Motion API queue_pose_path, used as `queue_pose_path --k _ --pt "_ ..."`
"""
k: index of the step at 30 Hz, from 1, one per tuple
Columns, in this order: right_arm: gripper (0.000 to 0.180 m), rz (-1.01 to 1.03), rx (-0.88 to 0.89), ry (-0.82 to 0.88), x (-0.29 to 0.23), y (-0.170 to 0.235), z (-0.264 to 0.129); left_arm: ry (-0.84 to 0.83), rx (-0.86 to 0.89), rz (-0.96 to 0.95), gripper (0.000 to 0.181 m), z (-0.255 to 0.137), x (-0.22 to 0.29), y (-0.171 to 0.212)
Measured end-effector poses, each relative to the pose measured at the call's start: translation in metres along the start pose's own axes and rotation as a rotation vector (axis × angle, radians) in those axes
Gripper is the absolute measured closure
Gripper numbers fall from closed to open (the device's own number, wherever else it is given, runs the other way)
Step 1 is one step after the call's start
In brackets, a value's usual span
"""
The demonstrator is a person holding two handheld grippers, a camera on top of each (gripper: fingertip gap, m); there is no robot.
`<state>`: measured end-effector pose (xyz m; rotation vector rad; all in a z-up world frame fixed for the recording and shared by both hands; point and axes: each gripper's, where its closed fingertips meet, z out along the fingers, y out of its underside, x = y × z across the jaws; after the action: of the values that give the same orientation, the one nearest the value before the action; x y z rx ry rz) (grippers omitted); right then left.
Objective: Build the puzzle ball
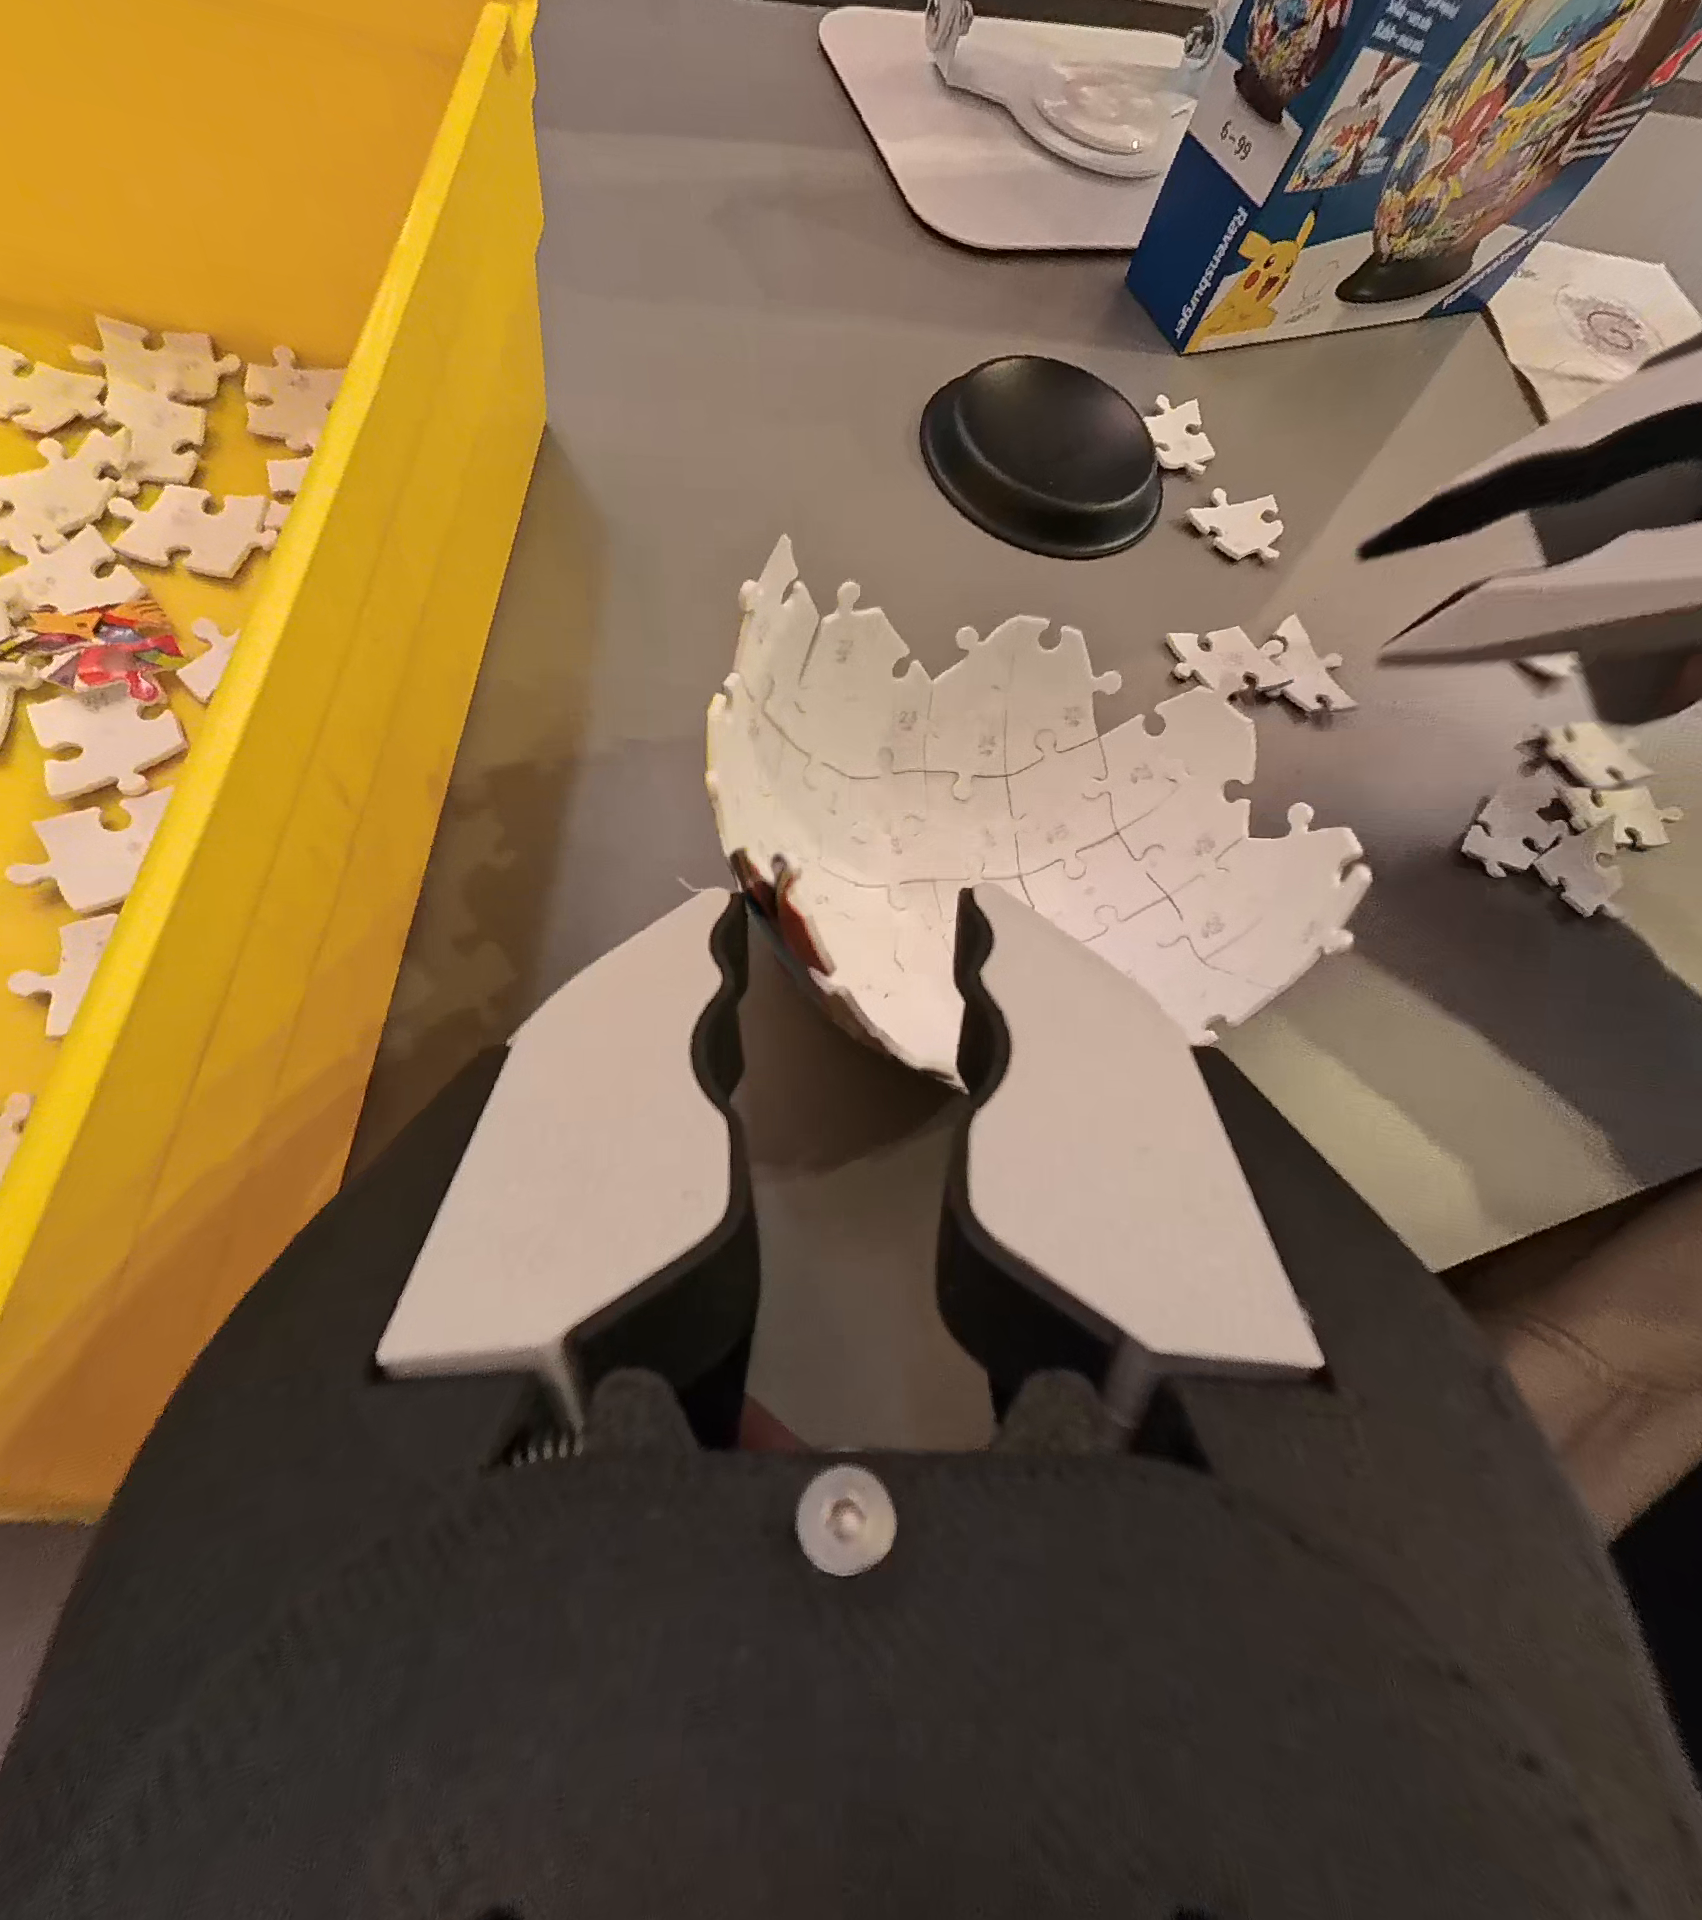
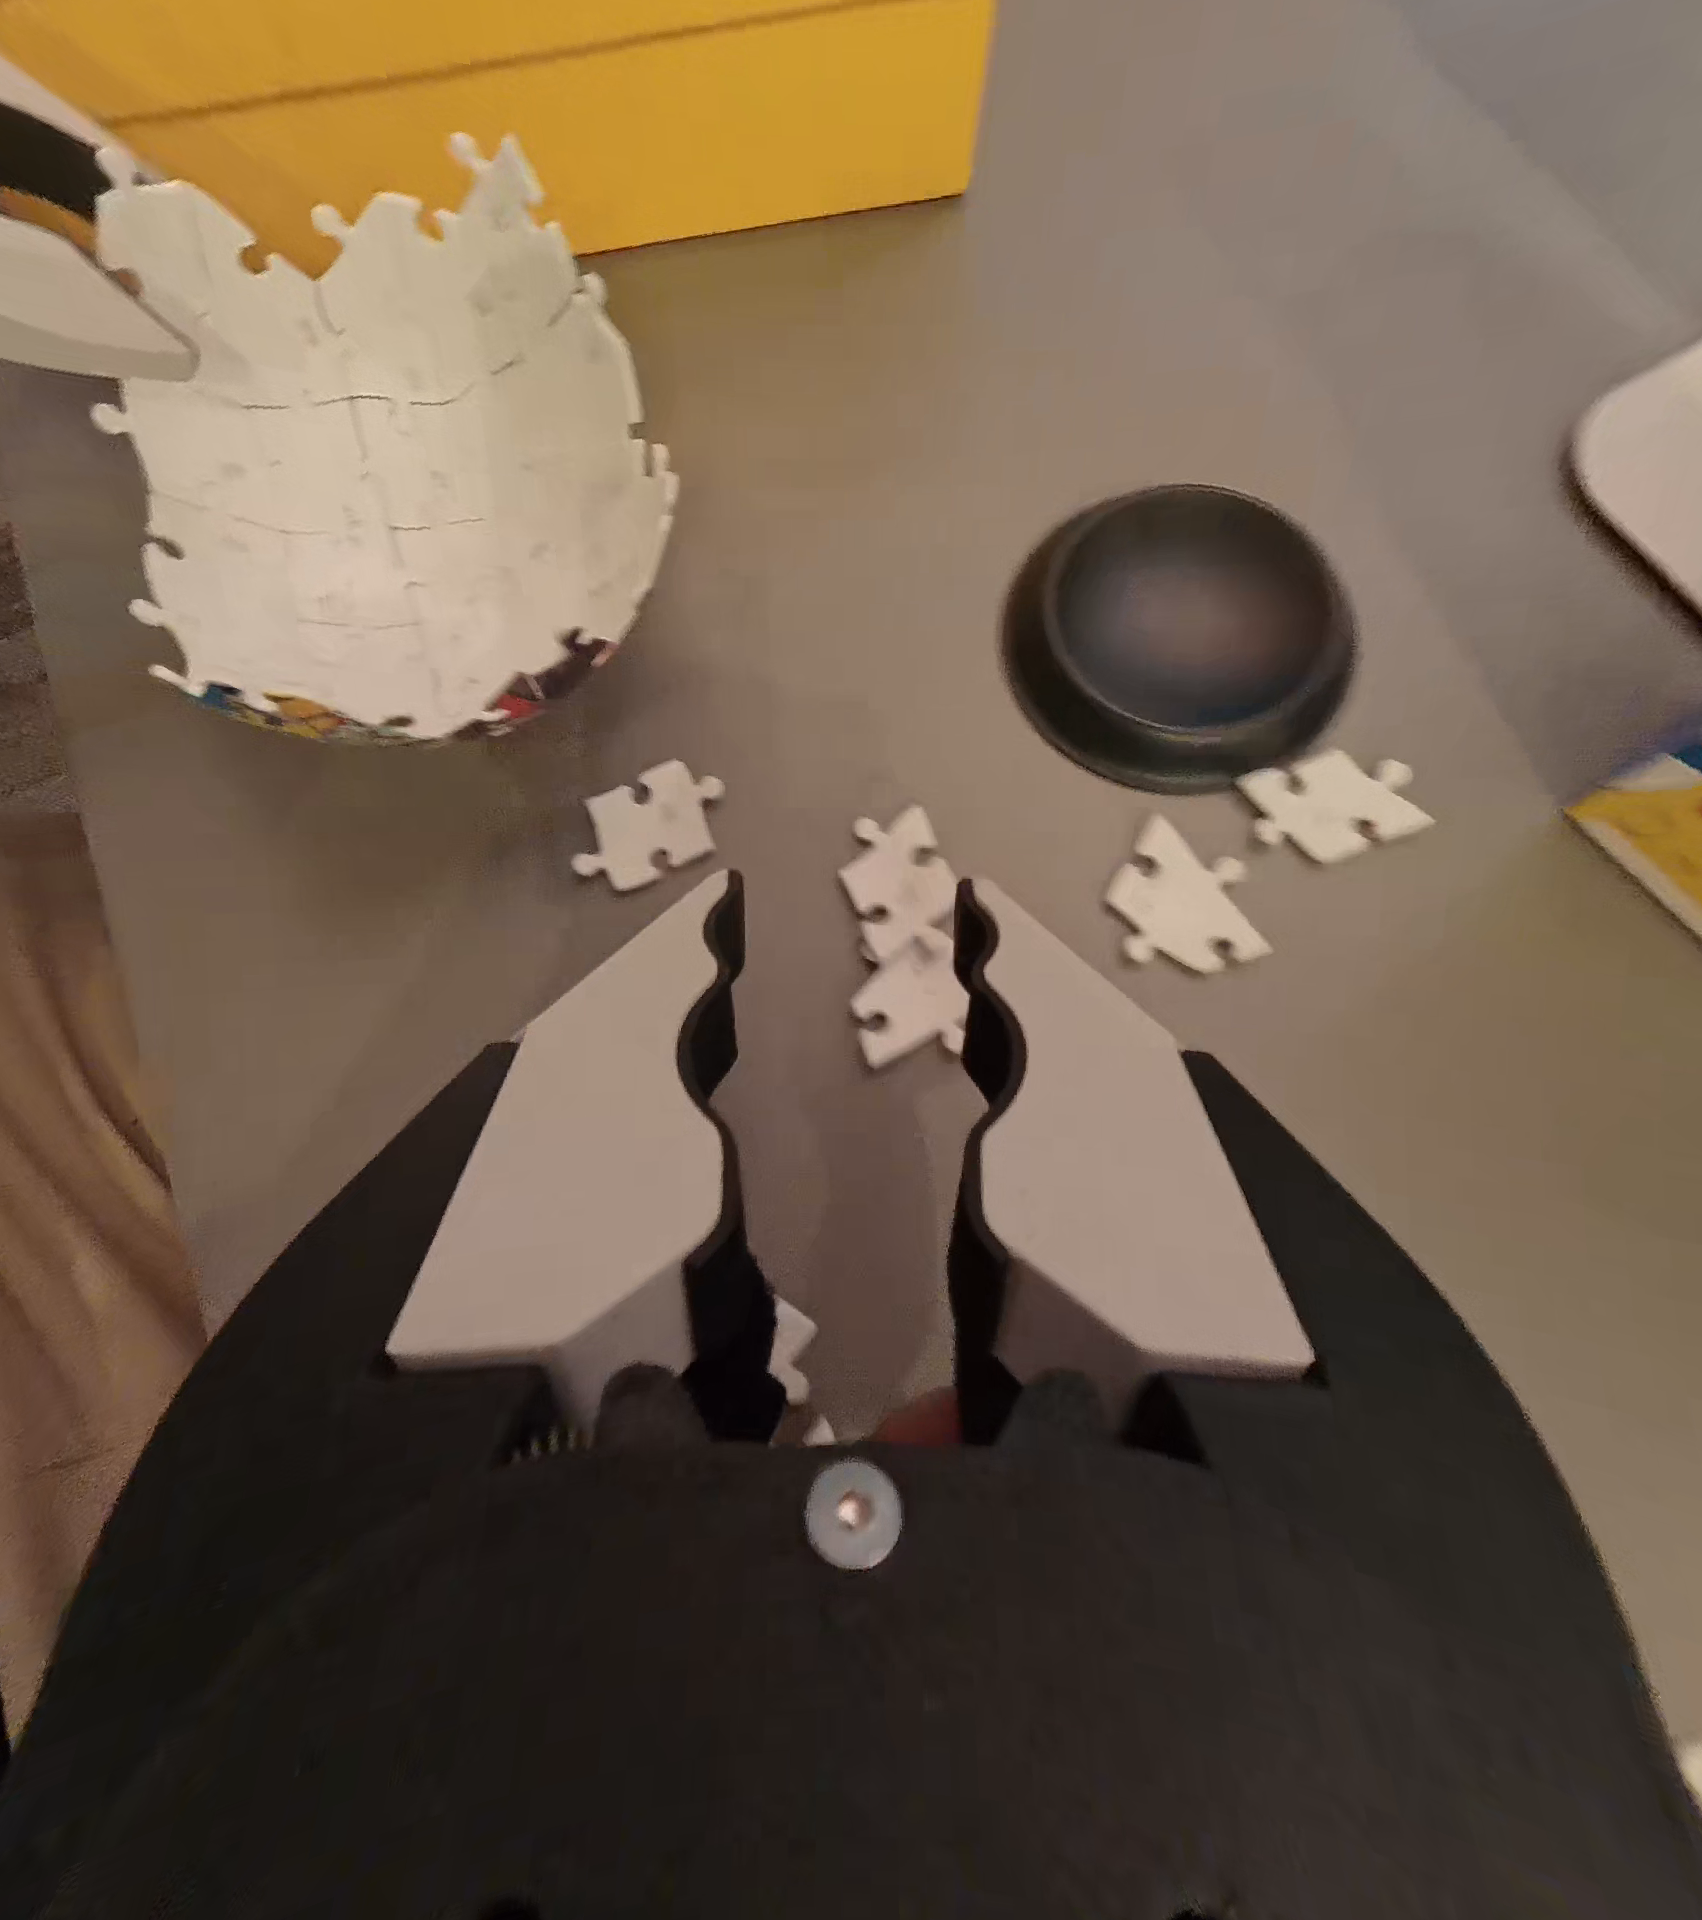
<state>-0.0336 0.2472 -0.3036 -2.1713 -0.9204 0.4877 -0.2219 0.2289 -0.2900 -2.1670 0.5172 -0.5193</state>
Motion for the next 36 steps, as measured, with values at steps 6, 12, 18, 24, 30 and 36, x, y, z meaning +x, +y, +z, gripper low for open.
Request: queue_pose_path --k 6,12,18,24,30,36 --pt "0.142 0.044 -0.046 0.046 0.034 0.022 -0.032 -0.001 0.02 0.013 0.139 0.001 0.0 -0.005" --pt "0.145 0.046 -0.071 0.054 0.041 0.042 -0.04 -0.008 0.009 0.018 0.137 0.005 -0.004 -0.01" --pt "0.146 0.043 -0.064 0.038 0.04 0.048 -0.038 -0.005 -0.02 0.032 0.138 0.01 -0.004 -0.007" --pt "0.146 0.075 -0.033 0.053 0.048 0.045 -0.044 -0.003 -0.015 0.049 0.141 0.01 -0.004 -0.008" --pt "0.147 0.002 0.005 -0.01 0.025 0.014 -0.019 -0.014 -0.018 0.048 0.136 0.009 -0.013 -0.012" --pt "0.146 -0.17 -0.152 -0.083 0.01 0.011 0.024 -0.015 -0.051 0.101 0.132 0.008 -0.019 -0.023"
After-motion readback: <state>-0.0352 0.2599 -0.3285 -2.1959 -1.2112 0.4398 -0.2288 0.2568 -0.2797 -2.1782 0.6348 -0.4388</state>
